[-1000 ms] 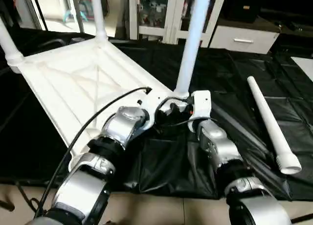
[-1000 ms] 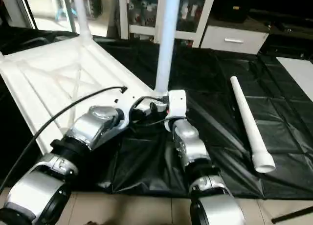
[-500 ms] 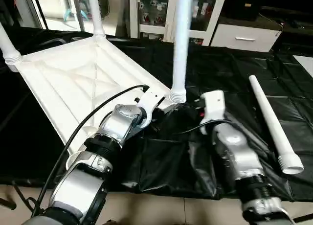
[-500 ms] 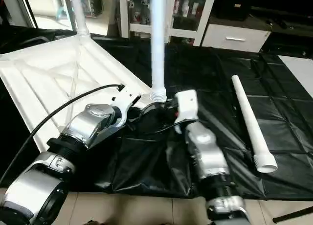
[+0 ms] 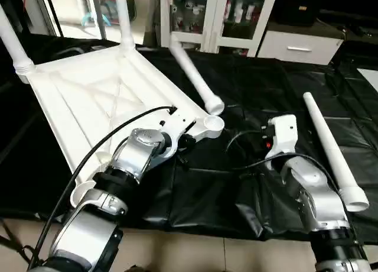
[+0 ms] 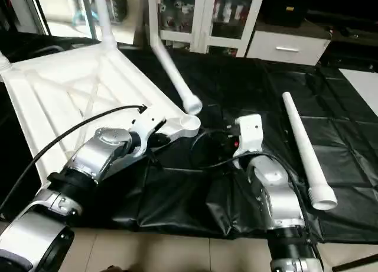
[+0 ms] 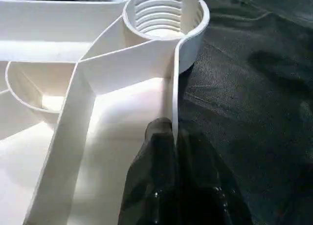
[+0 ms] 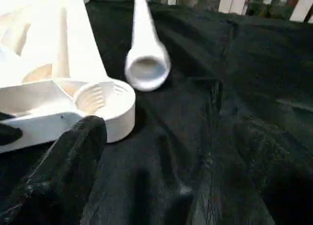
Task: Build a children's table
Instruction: Pick table leg
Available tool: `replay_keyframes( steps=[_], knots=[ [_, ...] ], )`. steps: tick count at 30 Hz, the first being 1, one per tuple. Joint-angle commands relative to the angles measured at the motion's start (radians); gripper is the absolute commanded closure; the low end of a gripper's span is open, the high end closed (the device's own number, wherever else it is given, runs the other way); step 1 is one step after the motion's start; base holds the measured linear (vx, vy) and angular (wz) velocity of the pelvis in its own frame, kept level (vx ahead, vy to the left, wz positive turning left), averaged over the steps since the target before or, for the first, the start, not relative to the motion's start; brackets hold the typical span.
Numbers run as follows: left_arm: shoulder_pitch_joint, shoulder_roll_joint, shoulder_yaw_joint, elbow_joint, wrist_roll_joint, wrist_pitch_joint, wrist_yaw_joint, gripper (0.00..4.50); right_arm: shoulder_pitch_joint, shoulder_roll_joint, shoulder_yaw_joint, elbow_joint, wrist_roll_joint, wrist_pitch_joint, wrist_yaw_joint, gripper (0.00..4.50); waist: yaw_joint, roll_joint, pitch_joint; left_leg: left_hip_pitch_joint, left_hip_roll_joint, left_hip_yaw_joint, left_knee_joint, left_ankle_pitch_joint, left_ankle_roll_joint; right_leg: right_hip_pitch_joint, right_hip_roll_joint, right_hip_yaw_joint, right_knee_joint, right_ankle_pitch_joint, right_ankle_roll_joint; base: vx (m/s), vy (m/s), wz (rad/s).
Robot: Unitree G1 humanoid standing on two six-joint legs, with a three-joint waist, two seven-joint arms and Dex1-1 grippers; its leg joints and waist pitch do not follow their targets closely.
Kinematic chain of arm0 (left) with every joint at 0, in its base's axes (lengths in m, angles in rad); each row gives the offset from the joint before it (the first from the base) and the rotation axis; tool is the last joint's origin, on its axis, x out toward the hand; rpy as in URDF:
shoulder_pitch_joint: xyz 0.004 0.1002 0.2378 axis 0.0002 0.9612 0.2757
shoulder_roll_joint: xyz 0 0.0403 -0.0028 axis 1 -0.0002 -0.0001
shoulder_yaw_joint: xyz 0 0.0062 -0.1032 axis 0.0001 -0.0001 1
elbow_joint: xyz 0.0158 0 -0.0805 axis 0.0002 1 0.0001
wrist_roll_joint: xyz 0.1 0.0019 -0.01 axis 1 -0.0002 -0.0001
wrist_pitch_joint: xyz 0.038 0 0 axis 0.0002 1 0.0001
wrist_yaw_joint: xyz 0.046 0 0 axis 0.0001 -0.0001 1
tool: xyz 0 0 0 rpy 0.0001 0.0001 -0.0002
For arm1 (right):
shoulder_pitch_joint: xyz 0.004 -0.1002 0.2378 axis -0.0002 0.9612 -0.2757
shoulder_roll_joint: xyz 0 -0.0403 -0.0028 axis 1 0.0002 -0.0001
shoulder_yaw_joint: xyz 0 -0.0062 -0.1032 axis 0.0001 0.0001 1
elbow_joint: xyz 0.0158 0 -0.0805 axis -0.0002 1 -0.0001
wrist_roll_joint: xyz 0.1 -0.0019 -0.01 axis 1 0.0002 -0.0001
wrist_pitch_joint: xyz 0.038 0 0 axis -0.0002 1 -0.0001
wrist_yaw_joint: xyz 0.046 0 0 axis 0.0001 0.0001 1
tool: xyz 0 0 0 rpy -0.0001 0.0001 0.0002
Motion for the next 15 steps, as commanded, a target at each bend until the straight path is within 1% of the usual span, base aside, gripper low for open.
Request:
replay_keyframes(
  steps=[1,4,6,8,9,10,11,13,14,15],
  knots=[
    [0.035,0.005,0.0,-0.023,-0.013,-0.02,-0.021,4.5,0.003,-0.013,-0.017,-0.028,0.006,0.016,-0.003,0.04,0.008,-0.01,-0.065,0.015,0.048,-0.019,-0.059,-0.129,0.069,0.045,-0.051,0.031,-0.054,-0.101,-0.23,0.0,0.0,0.0],
    [0.05,0.017,-0.008,-0.038,-0.009,-0.017,-0.034,4.5,0.003,-0.013,-0.016,-0.025,0.003,0.013,-0.004,0.04,0.009,-0.01,-0.063,0.016,0.049,-0.019,-0.059,-0.128,0.073,0.044,-0.052,0.031,-0.054,-0.105,-0.234,0.0,0.0,0.0],
    [0.069,0.028,-0.012,-0.058,-0.007,-0.012,-0.043,4.5,0.004,-0.013,-0.015,-0.023,0.0,0.012,-0.006,0.04,0.008,-0.011,-0.062,0.015,0.048,-0.019,-0.06,-0.143,0.068,0.043,-0.052,0.031,-0.058,-0.136,-0.228,0.0,0.0,0.0],
    [0.087,0.037,-0.016,-0.078,-0.007,-0.009,-0.049,4.5,0.006,-0.014,-0.014,-0.025,-0.003,0.012,-0.007,0.04,0.007,-0.009,-0.061,0.016,0.049,-0.02,-0.062,-0.159,0.057,0.041,-0.052,0.032,-0.059,-0.162,-0.219,0.0,0.0,0.0],
    [0.096,0.042,-0.02,-0.087,-0.006,-0.01,-0.055,4.5,0.006,-0.014,-0.014,-0.025,-0.004,0.012,-0.008,0.04,0.007,-0.011,-0.061,0.015,0.049,-0.02,-0.062,-0.16,0.055,0.041,-0.052,0.032,-0.06,-0.166,-0.217,0.0,0.0,0.0],
    [0.11,0.054,-0.032,-0.101,-0.002,-0.023,-0.07,4.5,0.006,-0.014,-0.014,-0.027,-0.004,0.014,-0.008,0.04,0.007,-0.01,-0.06,0.015,0.049,-0.02,-0.063,-0.166,0.052,0.041,-0.052,0.032,-0.061,-0.18,-0.211,0.0,0.0,0.0],
    [0.128,0.068,-0.048,-0.12,0.001,-0.048,-0.097,4.5,0.006,-0.014,-0.013,-0.028,-0.005,0.015,-0.009,0.04,0.005,-0.013,-0.06,0.016,0.049,-0.019,-0.063,-0.174,0.048,0.039,-0.051,0.032,-0.063,-0.196,-0.204,0.0,0.0,0.0],
    [0.158,0.09,-0.072,-0.158,-0.003,-0.073,-0.149,4.5,0.007,-0.015,-0.012,-0.032,-0.004,0.018,-0.01,0.04,0.005,-0.009,-0.061,0.015,0.051,-0.022,-0.065,-0.172,0.044,0.039,-0.053,0.033,-0.061,-0.201,-0.197,0.0,0.0,0.0],
    [0.182,0.113,-0.1,-0.189,-0.003,-0.134,-0.209,4.5,0.006,-0.016,-0.012,-0.032,-0.005,0.019,-0.01,0.04,0.005,-0.014,-0.06,0.017,0.051,-0.02,-0.065,-0.173,0.045,0.036,-0.052,0.033,-0.062,-0.209,-0.192,0.0,0.0,0.0],
    [0.194,0.125,-0.115,-0.206,-0.005,-0.151,-0.238,4.5,0.005,-0.017,-0.012,-0.031,-0.005,0.019,-0.01,0.04,0.005,-0.012,-0.061,0.018,0.051,-0.02,-0.064,-0.174,0.043,0.036,-0.052,0.033,-0.061,-0.208,-0.191,0.0,0.0,0.0]
  ],
)
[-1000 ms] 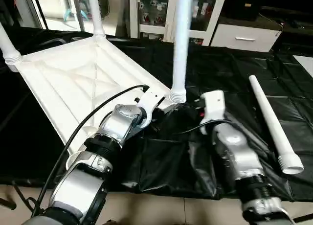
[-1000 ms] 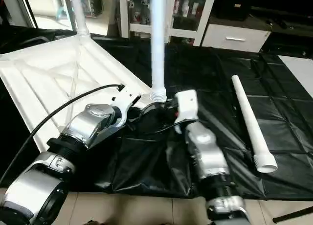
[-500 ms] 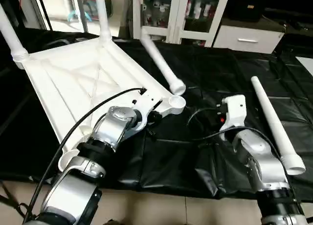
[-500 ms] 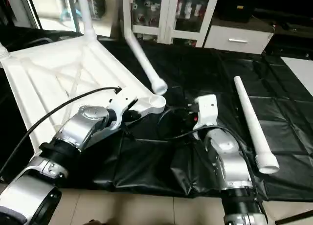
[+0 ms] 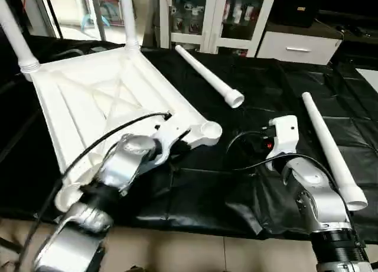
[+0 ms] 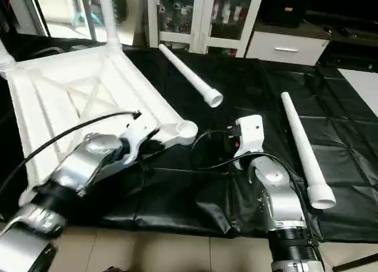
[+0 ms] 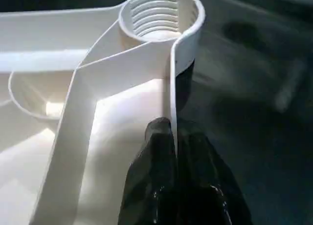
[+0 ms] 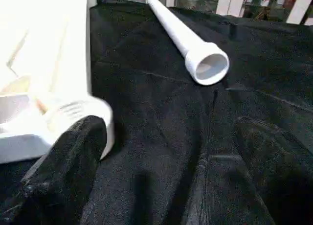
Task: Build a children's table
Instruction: Pick table leg
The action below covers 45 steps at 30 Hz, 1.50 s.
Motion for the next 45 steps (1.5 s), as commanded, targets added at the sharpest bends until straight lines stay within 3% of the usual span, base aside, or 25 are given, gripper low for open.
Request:
replay_keyframes(
  steps=[1,2,7,10,13,18,23,27,29,31,34,38,39,45],
  knots=[
    [0.052,0.0,-0.06,-0.012,-0.016,-0.065,-0.089,4.5,0.004,-0.01,-0.012,-0.02,-0.005,0.016,-0.005,0.04,0.004,-0.015,-0.057,0.016,0.051,-0.019,-0.066,-0.174,0.041,0.033,-0.05,0.033,-0.064,-0.209,-0.188,0.0,0.0,0.0],
    [0.062,0.009,-0.069,-0.026,-0.017,-0.074,-0.107,4.5,0.003,-0.01,-0.012,-0.02,-0.005,0.016,-0.005,0.04,0.008,-0.009,-0.056,0.025,0.052,-0.016,-0.065,-0.187,0.035,0.025,-0.048,0.034,-0.066,-0.213,-0.189,0.0,0.0,0.0],
    [0.111,0.071,-0.109,-0.088,0.0,-0.105,-0.163,4.5,0.002,-0.009,-0.01,-0.017,-0.009,0.014,-0.008,0.04,0.02,-0.006,-0.056,0.024,0.054,-0.018,-0.072,-0.208,0.003,0.026,-0.048,0.034,-0.061,-0.217,-0.17,0.0,0.0,0.0],
    [0.111,0.074,-0.058,-0.063,0.01,-0.069,-0.093,4.5,0.002,-0.009,-0.007,-0.014,-0.01,0.014,-0.008,0.04,0.022,-0.01,-0.057,0.022,0.05,-0.017,-0.071,-0.207,-0.003,0.029,-0.048,0.035,-0.059,-0.2,-0.171,0.0,0.0,0.0],
    [0.107,0.079,-0.038,-0.048,0.018,-0.058,-0.073,4.5,-0.001,-0.009,-0.006,-0.008,-0.01,0.012,-0.008,0.04,0.022,-0.012,-0.055,0.02,0.049,-0.018,-0.072,-0.222,-0.004,0.03,-0.052,0.036,-0.065,-0.247,-0.156,0.0,0.0,0.0],
    [0.111,0.1,-0.016,-0.046,0.012,-0.085,-0.068,4.5,-0.007,-0.006,-0.003,-0.004,-0.012,0.012,-0.012,0.04,0.018,-0.014,-0.053,0.02,0.05,-0.022,-0.075,-0.263,-0.019,0.025,-0.051,0.035,-0.071,-0.313,-0.135,0.0,0.0,0.0],
    [0.129,0.169,-0.017,-0.027,0.047,-0.207,-0.075,4.5,-0.001,-0.007,-0.001,-0.004,-0.016,0.011,-0.013,0.04,0.001,-0.017,-0.053,0.016,0.048,-0.025,-0.077,-0.285,-0.02,0.024,-0.052,0.034,-0.074,-0.343,-0.123,0.0,0.0,0.0],
    [0.13,0.193,0.022,-0.042,0.037,-0.205,-0.055,4.5,0.001,-0.009,-0.003,-0.006,-0.018,0.014,-0.018,0.04,-0.006,-0.014,-0.054,0.016,0.05,-0.027,-0.078,-0.298,-0.027,0.023,-0.052,0.034,-0.075,-0.356,-0.122,0.0,0.0,0.0],
    [0.136,0.206,0.039,-0.066,0.004,-0.168,-0.098,3.93,0.002,-0.009,-0.004,-0.009,-0.018,0.015,-0.021,0.0,-0.011,-0.01,-0.056,0.016,0.049,-0.027,-0.078,-0.29,-0.035,0.024,-0.05,0.034,-0.069,-0.317,-0.138,0.0,0.0,0.0],
    [0.14,0.225,0.043,-0.078,-0.002,-0.164,-0.111,3.93,0.002,-0.008,-0.005,-0.011,-0.017,0.016,-0.022,0.0,-0.017,-0.012,-0.058,0.01,0.047,-0.028,-0.078,-0.275,-0.03,0.029,-0.048,0.032,-0.064,-0.283,-0.148,0.0,0.0,0.0],
    [0.147,0.261,0.038,-0.082,0.009,-0.189,-0.122,3.57,0.003,-0.007,-0.005,-0.009,-0.018,0.014,-0.025,0.0,-0.018,-0.009,-0.06,0.016,0.047,-0.024,-0.073,-0.253,-0.019,0.026,-0.045,0.034,-0.06,-0.226,-0.168,0.0,0.0,0.0],
    [0.179,0.304,0.043,-0.106,-0.019,-0.207,-0.191,3.46,0.007,-0.006,-0.002,-0.006,-0.019,0.01,-0.027,0.0,-0.017,-0.008,-0.062,0.019,0.048,-0.021,-0.071,-0.212,-0.009,0.029,-0.043,0.033,-0.051,-0.154,-0.191,0.0,0.0,0.0],
    [0.179,0.304,0.043,-0.106,-0.019,-0.207,-0.191,3.22,0.007,-0.006,-0.002,-0.006,-0.019,0.01,-0.027,0.0,-0.016,-0.007,-0.062,0.021,0.048,-0.021,-0.071,-0.206,-0.009,0.028,-0.043,0.033,-0.049,-0.144,-0.196,0.0,0.0,0.0],
    [0.216,0.362,0.006,-0.16,-0.035,-0.17,-0.286,2.78,0.006,-0.004,0.003,-0.005,-0.021,0.009,-0.028,0.0,-0.012,-0.002,-0.058,0.025,0.048,-0.019,-0.074,-0.241,-0.024,0.026,-0.043,0.034,-0.052,-0.178,-0.198,0.0,0.0,0.0]
  ],
)
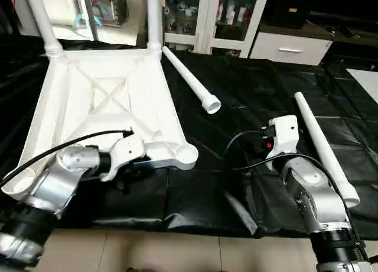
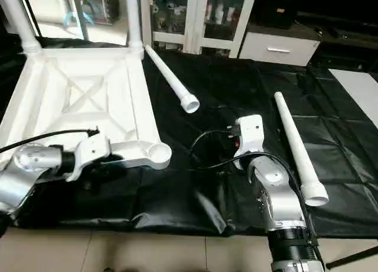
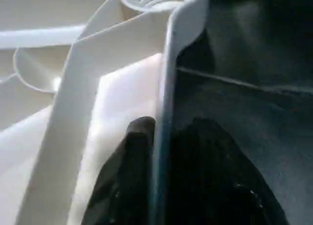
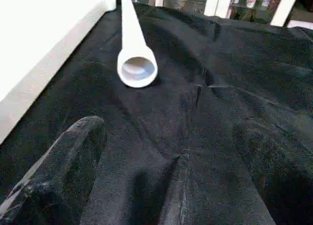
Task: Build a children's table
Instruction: Pick table leg
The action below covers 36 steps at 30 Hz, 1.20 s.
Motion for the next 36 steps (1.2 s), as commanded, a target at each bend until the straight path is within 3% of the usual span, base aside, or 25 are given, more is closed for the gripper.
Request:
replay_keyframes(
  steps=[1,4,8,13,19,22,23,25,27,28,29,31,33,36],
  knots=[
    [0.03,0.015,-0.036,0.003,0.004,0.025,-0.041,2.72,0.007,-0.006,-0.004,-0.004,-0.011,0.009,-0.006,0.0,0.006,0.015,-0.052,0.022,0.047,-0.019,-0.076,-0.258,-0.027,0.028,-0.043,0.035,-0.057,-0.192,-0.194,0.0,0.0,0.0],
    [0.02,0.032,0.005,0.007,0.005,0.0,-0.012,2.66,0.012,-0.008,-0.006,-0.009,-0.008,0.01,-0.003,0.0,0.005,0.014,-0.053,0.023,0.047,-0.02,-0.076,-0.273,-0.037,0.028,-0.042,0.036,-0.056,-0.195,-0.19,0.0,0.0,0.0],
    [0.009,0.032,0.079,-0.016,-0.062,0.03,-0.017,2.66,0.019,-0.01,-0.009,-0.016,-0.005,0.012,0.0,0.0,0.008,0.015,-0.055,0.023,0.046,-0.018,-0.073,-0.256,-0.038,0.029,-0.042,0.035,-0.052,-0.163,-0.2,0.0,0.0,0.0],
    [0.018,0.052,0.2,-0.143,-0.228,0.129,-0.061,2.66,0.023,-0.012,-0.01,-0.023,-0.002,0.017,0.003,0.0,0.015,0.011,-0.055,0.025,0.046,-0.016,-0.071,-0.236,-0.033,0.03,-0.041,0.033,-0.046,-0.134,-0.222,0.0,0.0,0.0],
    [0.006,0.066,0.292,-0.163,-0.304,0.162,-0.059,2.66,0.026,-0.008,-0.004,-0.032,-0.002,0.02,0.006,0.0,0.017,0.01,-0.052,0.026,0.044,-0.016,-0.072,-0.255,-0.039,0.028,-0.039,0.034,-0.049,-0.184,-0.198,0.0,0.0,0.0],
    [-0.085,-0.036,0.421,-0.092,-0.312,0.177,0.198,2.66,0.029,-0.01,0.008,-0.056,-0.009,0.025,0.007,0.0,0.02,0.015,-0.052,0.029,0.044,-0.016,-0.071,-0.272,-0.05,0.027,-0.037,0.033,-0.049,-0.173,-0.2,0.0,0.0,0.0],
    [-0.096,-0.061,0.434,-0.088,-0.295,0.184,0.27,2.66,0.029,-0.01,0.008,-0.065,-0.008,0.029,0.004,0.0,0.024,0.011,-0.053,0.033,0.044,-0.016,-0.068,-0.281,-0.052,0.025,-0.038,0.033,-0.051,-0.166,-0.2,0.0,0.0,0.0],
    [-0.094,-0.09,0.446,-0.102,-0.285,0.186,0.335,2.66,0.032,-0.012,0.01,-0.078,-0.018,0.022,-0.004,0.0,0.024,0.01,-0.053,0.02,0.047,-0.022,-0.072,-0.268,-0.054,0.036,-0.041,0.033,-0.048,-0.164,-0.186,0.0,0.0,0.0],
    [-0.016,-0.269,0.492,-0.268,-0.335,0.236,0.532,2.66,0.05,-0.022,0.019,-0.152,-0.074,0.025,-0.064,0.0,0.024,0.004,-0.054,0.02,0.051,-0.02,-0.068,-0.247,-0.057,0.038,-0.045,0.034,-0.047,-0.137,-0.193,0.0,0.0,0.0],
    [0.013,-0.295,0.48,-0.31,-0.327,0.232,0.552,2.66,0.058,-0.021,0.016,-0.173,-0.08,0.022,-0.075,0.0,0.027,-0.001,-0.055,0.015,0.053,-0.021,-0.067,-0.222,-0.05,0.043,-0.047,0.033,-0.047,-0.112,-0.196,0.0,0.0,0.0],
    [0.029,-0.303,0.469,-0.329,-0.316,0.226,0.557,2.66,0.063,-0.021,0.013,-0.183,-0.081,0.018,-0.079,0.0,0.03,0.0,-0.056,0.017,0.047,-0.018,-0.063,-0.214,-0.033,0.037,-0.043,0.034,-0.05,-0.122,-0.183,0.0,0.0,0.0],
    [0.095,-0.366,0.42,-0.405,-0.271,0.247,0.621,2.66,0.097,-0.012,-0.002,-0.241,-0.076,0.016,-0.096,0.0,0.027,-0.002,-0.057,0.013,0.049,-0.018,-0.063,-0.199,-0.022,0.038,-0.038,0.034,-0.051,-0.109,-0.161,0.0,0.0,0.0],
    [0.163,-0.484,0.401,-0.462,-0.263,0.207,0.738,2.66,0.147,0.005,-0.016,-0.311,-0.065,0.018,-0.116,0.0,0.026,-0.004,-0.055,0.011,0.051,-0.02,-0.063,-0.209,-0.023,0.04,-0.037,0.034,-0.054,-0.101,-0.148,0.0,0.0,0.0],
    [0.192,-0.494,0.351,-0.456,-0.195,0.15,0.775,2.66,0.169,0.025,-0.033,-0.336,-0.035,0.02,-0.119,0.0,0.025,-0.012,-0.05,0.009,0.048,-0.023,-0.069,-0.298,-0.015,0.033,-0.035,0.032,-0.073,-0.247,-0.099,0.0,0.0,0.0]
  ],
)
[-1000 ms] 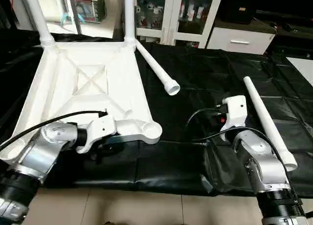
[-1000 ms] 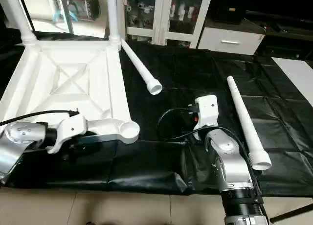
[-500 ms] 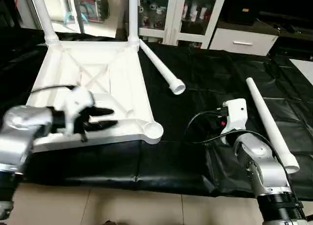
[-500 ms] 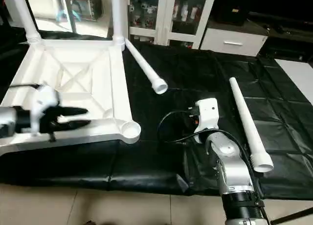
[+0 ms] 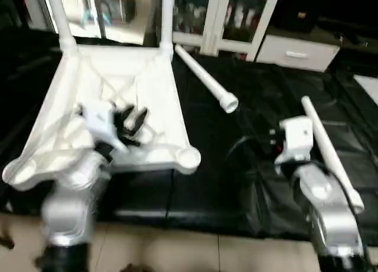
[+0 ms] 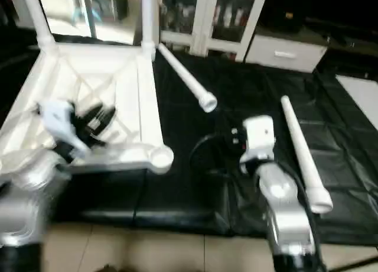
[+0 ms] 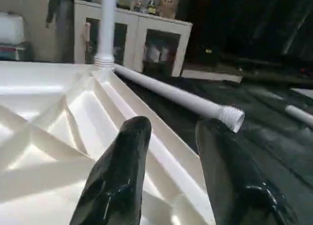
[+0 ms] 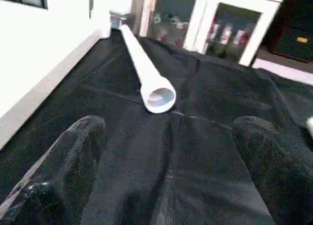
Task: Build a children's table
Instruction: Pick table leg
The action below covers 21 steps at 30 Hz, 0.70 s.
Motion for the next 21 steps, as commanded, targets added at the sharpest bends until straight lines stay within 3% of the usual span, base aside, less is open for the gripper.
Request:
replay_keyframes(
  steps=[1,3,5,7,10,12,14,15,16,17,18,19,21],
  knots=[
    [0.006,-0.025,-0.026,-0.016,0.082,-0.058,0.074,2.66,0.012,0.005,-0.038,-0.032,0.021,0.006,-0.019,0.0,-0.001,0.01,-0.052,0.016,0.044,-0.025,-0.08,-0.333,-0.027,0.027,-0.037,0.034,-0.079,-0.309,-0.079,0.0,0.0,0.0],
    [0.013,-0.061,-0.019,-0.014,0.08,-0.048,0.109,2.66,0.013,0.009,-0.042,-0.029,0.02,0.008,-0.024,0.0,-0.008,0.008,-0.049,0.017,0.044,-0.028,-0.081,-0.369,-0.043,0.023,-0.036,0.033,-0.086,-0.356,-0.054,0.0,0.0,0.0],
    [0.015,-0.06,-0.039,-0.017,0.101,-0.055,0.124,2.66,0.011,0.01,-0.046,-0.032,0.021,0.011,-0.03,0.0,-0.011,0.01,-0.046,0.033,0.042,-0.035,-0.082,-0.488,-0.061,0.017,-0.038,0.027,-0.098,-0.501,-0.018,0.0,0.0,0.0],
    [0.014,-0.05,-0.069,-0.02,0.13,-0.05,0.126,2.66,0.008,0.006,-0.046,-0.036,0.018,0.01,-0.033,0.0,-0.016,0.011,-0.045,0.046,0.041,-0.04,-0.086,-0.558,-0.06,0.018,-0.034,0.018,-0.109,-0.572,0.005,0.0,0.0,0.0],
    [0.011,-0.043,-0.102,-0.023,0.155,-0.059,0.135,2.66,0.007,0.004,-0.054,-0.041,0.016,0.006,-0.035,0.0,-0.028,0.017,-0.036,0.088,0.039,-0.04,-0.082,-0.674,-0.035,0.014,-0.021,-0.007,-0.134,-0.651,-0.019,0.0,0.0,0.0],
    [0.008,-0.041,-0.112,-0.017,0.168,-0.064,0.136,2.66,0.005,0.004,-0.057,-0.04,0.017,0.006,-0.037,0.0,-0.037,0.021,-0.031,0.095,0.041,-0.044,-0.087,-0.695,-0.03,0.031,-0.023,-0.019,-0.14,-0.645,-0.033,0.0,0.0,0.0],
    [0.006,-0.046,-0.113,-0.013,0.173,-0.066,0.133,2.66,0.004,0.004,-0.057,-0.04,0.018,0.005,-0.036,0.0,-0.048,0.026,-0.032,0.087,0.046,-0.048,-0.096,-0.676,-0.036,0.058,-0.033,-0.026,-0.138,-0.603,-0.049,0.033,0.014,-0.06],
    [0.005,-0.047,-0.114,-0.013,0.175,-0.067,0.135,2.66,0.004,0.004,-0.057,-0.04,0.018,0.005,-0.037,0.0,-0.049,0.025,-0.034,0.085,0.044,-0.048,-0.097,-0.659,-0.034,0.063,-0.036,-0.024,-0.135,-0.591,-0.053,0.083,0.019,-0.13],
    [0.005,-0.047,-0.117,-0.013,0.177,-0.067,0.136,2.66,0.003,0.003,-0.056,-0.038,0.018,0.004,-0.037,0.0,-0.047,0.023,-0.042,0.076,0.041,-0.044,-0.098,-0.604,-0.023,0.077,-0.04,-0.016,-0.13,-0.555,-0.069,0.083,0.019,-0.13],
    [0.006,-0.047,-0.121,-0.014,0.178,-0.068,0.136,2.66,0.003,0.003,-0.055,-0.037,0.018,0.004,-0.037,0.0,-0.045,0.024,-0.05,0.072,0.039,-0.037,-0.099,-0.535,-0.006,0.086,-0.041,-0.009,-0.122,-0.486,-0.097,0.085,0.004,-0.07],
    [0.007,-0.047,-0.125,-0.015,0.18,-0.066,0.138,2.66,0.002,0.003,-0.056,-0.036,0.018,0.003,-0.037,0.0,-0.044,0.024,-0.053,0.076,0.039,-0.034,-0.098,-0.509,0.003,0.085,-0.039,-0.008,-0.117,-0.444,-0.116,0.087,-0.005,-0.02],
    [0.007,-0.047,-0.125,-0.015,0.18,-0.066,0.138,2.66,0.002,0.003,-0.056,-0.036,0.018,0.003,-0.037,0.0,-0.046,0.023,-0.056,0.073,0.04,-0.03,-0.098,-0.453,0.022,0.091,-0.035,-0.007,-0.105,-0.359,-0.156,0.087,-0.005,-0.02],
    [0.008,-0.045,-0.127,-0.017,0.181,-0.062,0.144,2.66,0.002,0.001,-0.053,-0.032,0.017,0.001,-0.034,0.0,-0.042,0.022,-0.061,0.07,0.032,-0.018,-0.092,-0.365,0.053,0.103,-0.033,-0.003,-0.091,-0.249,-0.205,0.099,-0.013,0.0]
  ],
)
